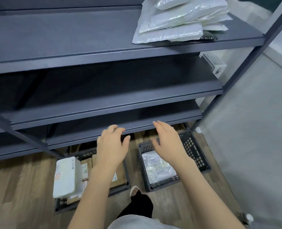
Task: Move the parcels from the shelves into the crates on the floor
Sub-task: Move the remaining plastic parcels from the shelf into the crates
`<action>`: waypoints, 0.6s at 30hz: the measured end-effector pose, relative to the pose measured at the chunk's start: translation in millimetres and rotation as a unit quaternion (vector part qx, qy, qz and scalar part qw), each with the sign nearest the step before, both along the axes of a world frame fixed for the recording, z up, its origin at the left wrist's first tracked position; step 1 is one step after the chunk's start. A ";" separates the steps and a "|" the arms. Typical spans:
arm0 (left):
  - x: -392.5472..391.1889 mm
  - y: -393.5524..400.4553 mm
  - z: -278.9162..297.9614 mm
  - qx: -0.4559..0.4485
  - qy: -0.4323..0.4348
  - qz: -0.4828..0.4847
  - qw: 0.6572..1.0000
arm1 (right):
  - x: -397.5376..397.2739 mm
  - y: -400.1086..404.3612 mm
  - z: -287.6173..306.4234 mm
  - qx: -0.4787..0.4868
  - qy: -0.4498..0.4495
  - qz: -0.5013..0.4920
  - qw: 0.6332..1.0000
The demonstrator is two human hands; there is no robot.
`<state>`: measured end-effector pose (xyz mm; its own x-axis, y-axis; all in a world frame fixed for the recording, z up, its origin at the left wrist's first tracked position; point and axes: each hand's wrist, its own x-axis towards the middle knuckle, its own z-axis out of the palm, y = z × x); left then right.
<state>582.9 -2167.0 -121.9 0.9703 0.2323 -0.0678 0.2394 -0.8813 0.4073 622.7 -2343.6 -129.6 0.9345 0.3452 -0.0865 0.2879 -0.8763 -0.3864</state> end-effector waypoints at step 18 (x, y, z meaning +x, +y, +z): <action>109.9 13.0 58.0 0.055 -0.048 -0.059 0.996 | 125.6 18.5 62.7 0.063 -0.136 0.007 0.989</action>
<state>692.8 -2154.0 -63.9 0.9920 0.1179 0.0458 0.0970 -0.9417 0.3221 748.3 -2325.1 -66.9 0.9120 0.3506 0.2130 0.4087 -0.8208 -0.3990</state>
